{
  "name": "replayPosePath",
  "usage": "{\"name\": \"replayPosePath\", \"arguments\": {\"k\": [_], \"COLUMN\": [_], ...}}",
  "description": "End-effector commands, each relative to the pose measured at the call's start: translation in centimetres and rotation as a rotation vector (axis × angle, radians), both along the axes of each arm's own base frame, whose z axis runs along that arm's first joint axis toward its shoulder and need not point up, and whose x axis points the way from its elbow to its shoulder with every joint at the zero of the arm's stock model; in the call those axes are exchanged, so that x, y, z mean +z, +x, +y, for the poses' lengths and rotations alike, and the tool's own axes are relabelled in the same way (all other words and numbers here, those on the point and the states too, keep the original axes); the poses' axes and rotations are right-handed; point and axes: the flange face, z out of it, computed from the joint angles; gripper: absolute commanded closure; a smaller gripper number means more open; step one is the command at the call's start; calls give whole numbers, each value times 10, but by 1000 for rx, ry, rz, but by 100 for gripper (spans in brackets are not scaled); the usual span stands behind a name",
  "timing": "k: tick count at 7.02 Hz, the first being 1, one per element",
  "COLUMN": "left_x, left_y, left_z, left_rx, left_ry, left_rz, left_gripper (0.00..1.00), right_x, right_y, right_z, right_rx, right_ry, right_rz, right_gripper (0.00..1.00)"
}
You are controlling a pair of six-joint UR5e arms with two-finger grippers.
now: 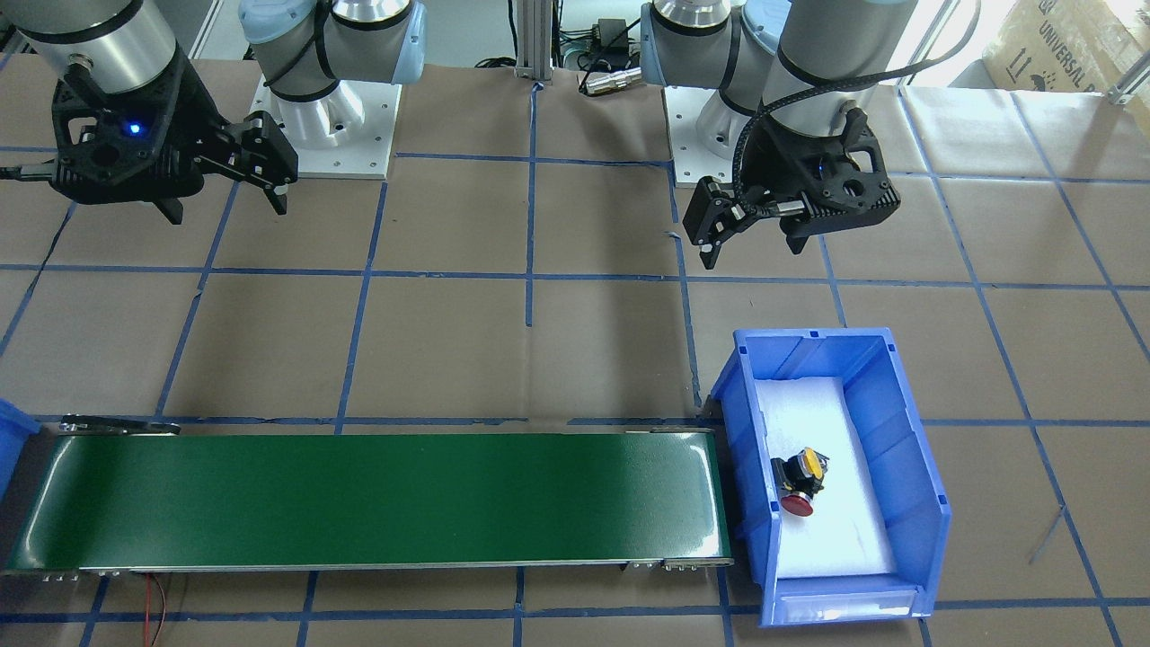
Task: Transport two buttons from left to right
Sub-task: 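Move the left gripper over the blue bin above the buttons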
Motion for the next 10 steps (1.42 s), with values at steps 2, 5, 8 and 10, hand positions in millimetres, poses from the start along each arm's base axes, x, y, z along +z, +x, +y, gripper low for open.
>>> {"name": "replayPosePath", "arguments": {"k": [2, 5, 8, 10], "left_x": [-11, -10, -44, -66], "left_y": [8, 67, 79, 85], "left_z": [-23, -38, -87, -109], "left_rx": [-41, -75, -126, -332], "left_ry": [-20, -23, -79, -55], "left_rz": [-13, -10, -32, -54], "left_gripper": [0, 0, 0, 0], "right_x": [0, -1, -3, -4], "right_y": [0, 0, 0, 0], "right_z": [0, 0, 2, 4], "right_rx": [0, 0, 0, 0], "right_ry": [0, 3, 7, 9], "right_rz": [0, 0, 0, -1], "right_gripper": [0, 0, 0, 0]}}
